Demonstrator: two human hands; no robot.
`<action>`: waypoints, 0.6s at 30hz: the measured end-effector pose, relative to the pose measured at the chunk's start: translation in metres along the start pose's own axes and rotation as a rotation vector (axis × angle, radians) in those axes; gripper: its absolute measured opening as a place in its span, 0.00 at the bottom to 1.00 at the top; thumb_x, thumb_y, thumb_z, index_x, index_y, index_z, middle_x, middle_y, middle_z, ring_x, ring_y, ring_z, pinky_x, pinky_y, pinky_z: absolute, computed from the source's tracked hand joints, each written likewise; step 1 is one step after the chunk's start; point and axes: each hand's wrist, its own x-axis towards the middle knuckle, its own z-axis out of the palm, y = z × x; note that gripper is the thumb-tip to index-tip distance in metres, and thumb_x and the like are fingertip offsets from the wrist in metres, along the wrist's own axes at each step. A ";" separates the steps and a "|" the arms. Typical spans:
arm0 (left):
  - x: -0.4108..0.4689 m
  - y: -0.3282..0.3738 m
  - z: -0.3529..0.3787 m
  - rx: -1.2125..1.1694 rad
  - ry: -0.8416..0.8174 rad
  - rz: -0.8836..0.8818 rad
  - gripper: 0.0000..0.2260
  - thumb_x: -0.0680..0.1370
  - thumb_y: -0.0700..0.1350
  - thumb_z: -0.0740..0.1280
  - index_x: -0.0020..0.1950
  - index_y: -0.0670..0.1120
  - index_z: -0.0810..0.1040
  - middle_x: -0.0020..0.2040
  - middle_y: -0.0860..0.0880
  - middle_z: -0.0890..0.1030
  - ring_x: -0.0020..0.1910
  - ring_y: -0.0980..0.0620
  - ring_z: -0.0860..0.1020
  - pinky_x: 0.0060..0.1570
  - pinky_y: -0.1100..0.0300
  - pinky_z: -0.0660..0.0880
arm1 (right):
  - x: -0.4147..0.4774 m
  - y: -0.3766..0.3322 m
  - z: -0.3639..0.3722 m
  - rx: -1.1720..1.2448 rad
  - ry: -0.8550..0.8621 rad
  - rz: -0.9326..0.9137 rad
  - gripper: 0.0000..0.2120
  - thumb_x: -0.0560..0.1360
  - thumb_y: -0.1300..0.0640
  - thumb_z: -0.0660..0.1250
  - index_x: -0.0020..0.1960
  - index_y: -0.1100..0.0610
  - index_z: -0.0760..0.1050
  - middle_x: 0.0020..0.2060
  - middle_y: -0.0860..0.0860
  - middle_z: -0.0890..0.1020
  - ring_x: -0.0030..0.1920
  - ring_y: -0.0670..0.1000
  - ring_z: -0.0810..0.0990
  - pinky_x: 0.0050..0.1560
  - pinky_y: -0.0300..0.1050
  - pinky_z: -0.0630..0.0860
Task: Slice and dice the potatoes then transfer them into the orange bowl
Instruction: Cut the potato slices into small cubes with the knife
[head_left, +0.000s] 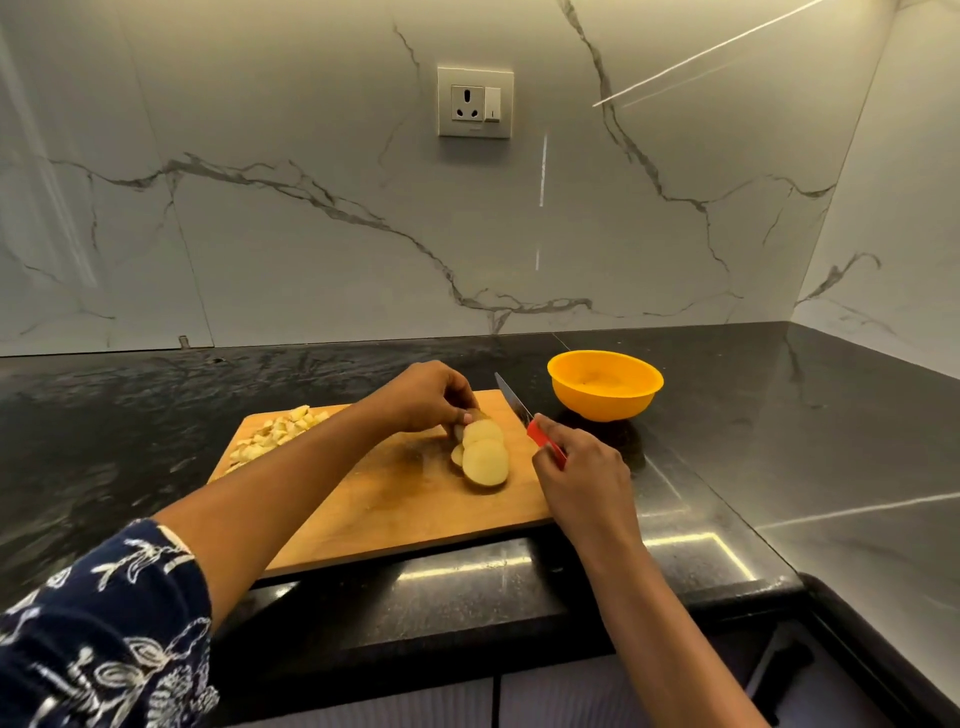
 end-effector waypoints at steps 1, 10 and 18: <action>-0.001 0.001 -0.002 -0.012 0.024 0.006 0.06 0.75 0.40 0.69 0.52 0.45 0.79 0.50 0.49 0.81 0.44 0.57 0.79 0.40 0.68 0.73 | 0.000 0.000 0.000 -0.001 0.001 0.001 0.21 0.79 0.55 0.60 0.71 0.47 0.68 0.52 0.49 0.79 0.46 0.44 0.70 0.45 0.40 0.65; -0.025 -0.004 -0.033 -0.256 0.202 -0.090 0.09 0.75 0.39 0.68 0.55 0.42 0.78 0.50 0.44 0.80 0.42 0.52 0.81 0.43 0.61 0.78 | -0.004 -0.003 0.000 -0.016 -0.010 0.008 0.20 0.79 0.55 0.60 0.71 0.46 0.68 0.53 0.50 0.79 0.49 0.47 0.73 0.46 0.41 0.66; -0.077 -0.025 -0.045 -0.306 -0.053 -0.275 0.05 0.74 0.37 0.69 0.47 0.44 0.81 0.44 0.44 0.83 0.38 0.52 0.82 0.35 0.64 0.78 | -0.014 -0.022 0.007 -0.112 -0.028 -0.118 0.20 0.79 0.54 0.61 0.71 0.47 0.68 0.41 0.47 0.74 0.41 0.46 0.72 0.37 0.40 0.64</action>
